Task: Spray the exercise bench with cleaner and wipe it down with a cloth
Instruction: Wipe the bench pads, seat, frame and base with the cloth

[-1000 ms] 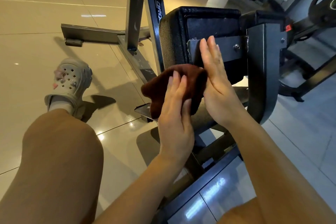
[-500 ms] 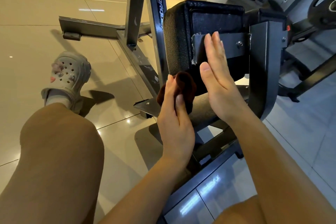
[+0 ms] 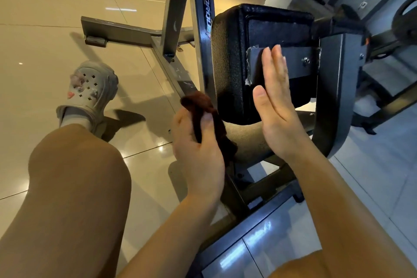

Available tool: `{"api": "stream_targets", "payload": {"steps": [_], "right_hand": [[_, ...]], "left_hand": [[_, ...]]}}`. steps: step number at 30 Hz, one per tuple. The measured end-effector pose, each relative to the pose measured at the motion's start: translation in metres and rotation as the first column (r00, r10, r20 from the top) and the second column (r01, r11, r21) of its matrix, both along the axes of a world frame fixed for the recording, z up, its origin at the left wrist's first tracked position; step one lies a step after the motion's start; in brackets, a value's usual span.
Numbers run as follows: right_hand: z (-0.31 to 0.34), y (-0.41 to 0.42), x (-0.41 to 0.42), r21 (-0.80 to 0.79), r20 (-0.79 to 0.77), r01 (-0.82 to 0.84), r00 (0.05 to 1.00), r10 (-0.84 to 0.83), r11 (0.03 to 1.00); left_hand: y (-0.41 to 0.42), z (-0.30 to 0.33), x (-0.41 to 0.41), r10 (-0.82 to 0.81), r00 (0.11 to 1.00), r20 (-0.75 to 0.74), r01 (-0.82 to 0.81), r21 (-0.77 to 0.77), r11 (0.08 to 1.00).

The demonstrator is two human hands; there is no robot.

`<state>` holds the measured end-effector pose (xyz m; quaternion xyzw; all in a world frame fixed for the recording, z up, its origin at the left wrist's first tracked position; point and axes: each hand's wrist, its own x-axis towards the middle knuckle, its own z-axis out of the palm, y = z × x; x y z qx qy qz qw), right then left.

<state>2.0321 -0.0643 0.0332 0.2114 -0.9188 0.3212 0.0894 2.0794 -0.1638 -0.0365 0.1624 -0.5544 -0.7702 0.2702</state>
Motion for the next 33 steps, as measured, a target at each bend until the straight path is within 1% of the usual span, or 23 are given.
{"api": "stream_targets", "payload": {"steps": [1, 2, 4, 6, 8, 9, 12, 14, 16, 18, 20, 21, 22, 25, 28, 30, 31, 33], "right_hand": [[-0.001, -0.001, 0.0, 0.003, -0.015, 0.006, 1.0, -0.006, 1.0], [-0.001, -0.003, 0.0, 0.007, -0.03, 0.014, 0.999, -0.014, 1.0], [-0.003, -0.006, 0.001, 0.013, -0.042, 0.037, 0.998, -0.037, 0.999], [-0.004, -0.008, 0.001, 0.019, -0.049, 0.056, 0.997, -0.055, 0.998], [-0.005, -0.009, 0.001, 0.019, -0.062, 0.062, 0.996, -0.06, 0.998], [-0.005, -0.009, 0.0, 0.019, -0.066, 0.065, 0.996, -0.064, 0.998], [-0.007, -0.008, 0.001, 0.021, -0.056, 0.076, 0.996, -0.075, 0.997], [-0.008, -0.009, 0.001, 0.015, -0.066, 0.074, 0.995, -0.073, 0.997], [-0.007, -0.01, 0.0, 0.02, -0.063, 0.078, 0.995, -0.076, 0.997], [-0.007, -0.011, 0.0, 0.017, -0.058, 0.086, 0.995, -0.085, 0.996], [-0.008, -0.01, 0.0, -0.002, -0.066, 0.08, 0.995, -0.08, 0.997], [-0.008, -0.01, 0.0, -0.007, -0.07, 0.07, 0.995, -0.07, 0.998], [-0.008, -0.01, 0.0, -0.009, -0.071, 0.06, 0.996, -0.061, 0.998], [-0.011, -0.007, 0.0, -0.01, -0.057, 0.046, 0.997, -0.047, 0.999], [-0.012, -0.008, 0.0, -0.007, -0.063, 0.056, 0.996, -0.056, 0.998], [-0.01, -0.009, 0.0, 0.004, -0.048, 0.066, 0.997, -0.066, 0.998], [-0.008, -0.01, 0.001, 0.006, -0.034, 0.07, 0.997, -0.07, 0.998], [-0.007, -0.011, 0.002, 0.0, -0.008, 0.068, 0.998, -0.068, 0.998]], "left_hand": [[-0.003, 0.004, -0.004, -0.003, 1.0, -0.024, 0.004, 0.031, 0.999], [-0.004, 0.008, -0.008, -0.032, 0.998, -0.054, 0.032, -0.003, 0.999], [0.002, 0.014, -0.014, -0.088, 0.993, -0.082, 0.072, -0.179, 0.981], [0.006, 0.012, -0.02, -0.052, 0.993, -0.109, 0.019, -0.285, 0.958], [0.003, 0.0, -0.025, 0.002, 0.988, -0.154, -0.055, -0.344, 0.937], [0.003, -0.01, -0.027, 0.007, 0.988, -0.155, -0.064, -0.367, 0.928], [0.008, -0.031, -0.009, -0.046, 0.992, -0.113, 0.003, -0.352, 0.936], [0.017, -0.035, 0.006, -0.045, 0.993, -0.108, 0.003, -0.36, 0.933], [0.023, -0.029, 0.01, -0.02, 0.996, -0.084, -0.014, -0.376, 0.927], [0.023, -0.013, 0.004, -0.04, 0.998, -0.058, 0.02, -0.306, 0.952], [0.019, 0.003, -0.008, -0.08, 0.987, -0.136, 0.053, -0.193, 0.98], [0.017, 0.008, -0.016, -0.082, 0.982, -0.168, 0.053, -0.166, 0.985], [0.015, 0.011, -0.022, -0.078, 0.979, -0.188, 0.047, -0.163, 0.986], [0.016, -0.003, -0.018, -0.092, 0.975, -0.201, 0.045, -0.227, 0.973], [0.017, -0.027, 0.004, -0.089, 0.985, -0.147, 0.039, -0.314, 0.949], [0.019, -0.031, 0.016, -0.083, 0.989, -0.123, 0.035, -0.352, 0.935], [0.02, -0.026, 0.019, -0.073, 0.993, -0.097, 0.035, -0.34, 0.94], [0.021, -0.01, 0.019, -0.055, 0.998, 0.031, 0.061, -0.222, 0.973]]}}
